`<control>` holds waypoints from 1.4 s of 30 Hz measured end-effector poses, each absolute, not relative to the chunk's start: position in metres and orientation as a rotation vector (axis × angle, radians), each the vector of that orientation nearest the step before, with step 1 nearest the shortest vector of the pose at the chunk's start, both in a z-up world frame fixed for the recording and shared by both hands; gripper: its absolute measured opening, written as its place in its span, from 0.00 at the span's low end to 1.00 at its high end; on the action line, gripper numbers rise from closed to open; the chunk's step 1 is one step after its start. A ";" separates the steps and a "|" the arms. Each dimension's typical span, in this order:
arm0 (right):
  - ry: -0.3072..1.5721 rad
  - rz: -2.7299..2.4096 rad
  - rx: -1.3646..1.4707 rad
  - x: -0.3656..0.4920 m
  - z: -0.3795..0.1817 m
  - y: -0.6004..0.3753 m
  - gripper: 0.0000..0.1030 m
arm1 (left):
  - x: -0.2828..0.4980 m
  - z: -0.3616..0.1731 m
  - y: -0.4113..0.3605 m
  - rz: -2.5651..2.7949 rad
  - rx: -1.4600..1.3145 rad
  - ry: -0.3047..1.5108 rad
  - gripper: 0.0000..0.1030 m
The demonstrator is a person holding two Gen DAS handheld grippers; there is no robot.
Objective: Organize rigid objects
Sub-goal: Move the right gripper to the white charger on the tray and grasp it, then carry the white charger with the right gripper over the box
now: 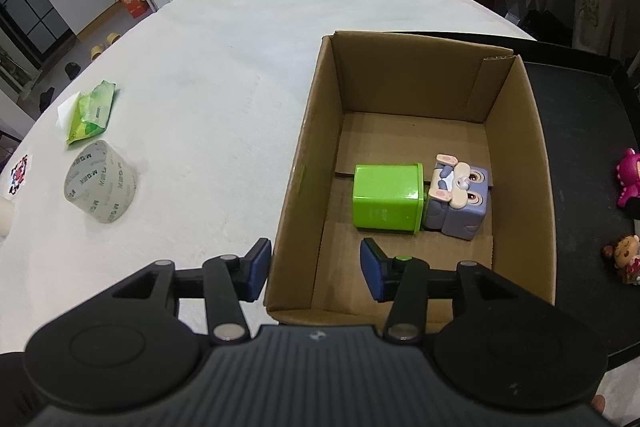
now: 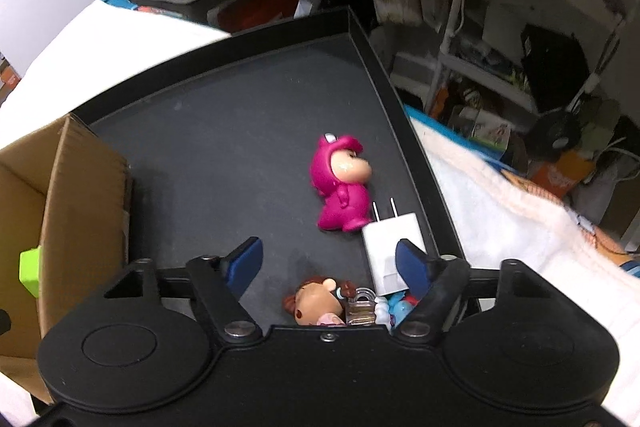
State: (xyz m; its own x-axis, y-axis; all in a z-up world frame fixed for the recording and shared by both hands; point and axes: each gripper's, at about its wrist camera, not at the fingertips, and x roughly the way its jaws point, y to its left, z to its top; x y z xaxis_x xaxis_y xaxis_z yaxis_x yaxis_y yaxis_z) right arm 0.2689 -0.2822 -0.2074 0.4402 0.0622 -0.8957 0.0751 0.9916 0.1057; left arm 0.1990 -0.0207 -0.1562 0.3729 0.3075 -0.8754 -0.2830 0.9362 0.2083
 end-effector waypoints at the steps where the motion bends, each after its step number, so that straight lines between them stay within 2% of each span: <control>1: 1.124 -0.007 0.136 0.270 -0.210 -0.283 0.60 | 0.200 -0.157 -0.021 0.382 0.028 1.129 0.46; 10: 1.117 -0.071 0.028 0.272 -0.224 -0.287 0.58 | 0.207 -0.159 -0.027 0.415 0.049 1.137 0.49; 16: 1.168 -0.101 0.066 0.278 -0.238 -0.299 0.39 | 0.208 -0.160 -0.028 0.416 0.059 1.137 0.50; 19: 1.164 -0.079 0.034 0.276 -0.237 -0.293 0.36 | 0.208 -0.160 -0.028 0.411 0.065 1.138 0.50; 24: 1.128 -0.056 -0.020 0.272 -0.230 -0.283 0.35 | 0.208 -0.160 -0.027 0.408 0.056 1.136 0.50; 42: 0.892 0.083 0.075 0.262 -0.153 -0.258 0.35 | 0.201 -0.160 -0.011 0.351 -0.004 1.131 0.50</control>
